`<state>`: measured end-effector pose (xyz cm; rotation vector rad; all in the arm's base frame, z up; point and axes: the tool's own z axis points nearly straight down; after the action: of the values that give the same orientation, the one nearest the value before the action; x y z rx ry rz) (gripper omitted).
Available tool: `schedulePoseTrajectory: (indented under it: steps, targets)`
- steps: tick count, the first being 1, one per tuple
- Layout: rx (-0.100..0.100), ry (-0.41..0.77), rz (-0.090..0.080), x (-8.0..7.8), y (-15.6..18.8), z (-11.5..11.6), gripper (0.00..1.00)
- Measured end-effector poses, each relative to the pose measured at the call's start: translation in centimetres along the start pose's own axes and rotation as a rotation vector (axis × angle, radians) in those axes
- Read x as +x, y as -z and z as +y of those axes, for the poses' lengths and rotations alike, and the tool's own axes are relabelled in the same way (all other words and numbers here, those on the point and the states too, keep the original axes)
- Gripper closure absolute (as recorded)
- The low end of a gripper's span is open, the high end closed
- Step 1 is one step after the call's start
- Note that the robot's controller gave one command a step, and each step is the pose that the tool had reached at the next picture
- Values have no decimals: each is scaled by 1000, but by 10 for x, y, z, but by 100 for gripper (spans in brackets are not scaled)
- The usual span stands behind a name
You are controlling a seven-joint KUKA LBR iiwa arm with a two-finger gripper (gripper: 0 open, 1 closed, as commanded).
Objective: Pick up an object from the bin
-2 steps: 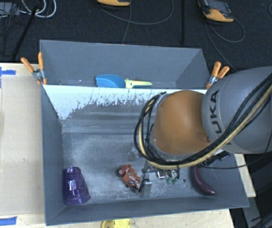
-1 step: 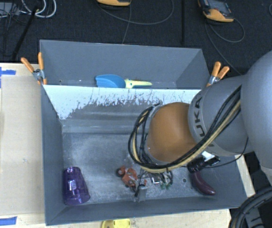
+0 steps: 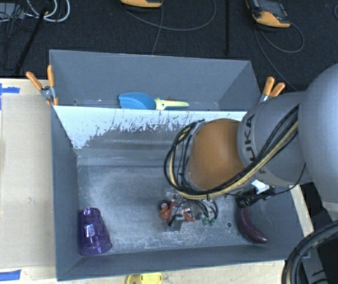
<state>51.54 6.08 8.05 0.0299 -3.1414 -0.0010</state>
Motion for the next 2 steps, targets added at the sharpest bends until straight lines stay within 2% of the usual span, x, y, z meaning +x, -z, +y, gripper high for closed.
schedulePoseTrajectory:
  steps: [2]
  targets:
    - [0, -2, 0, 0, 0, 0, 100]
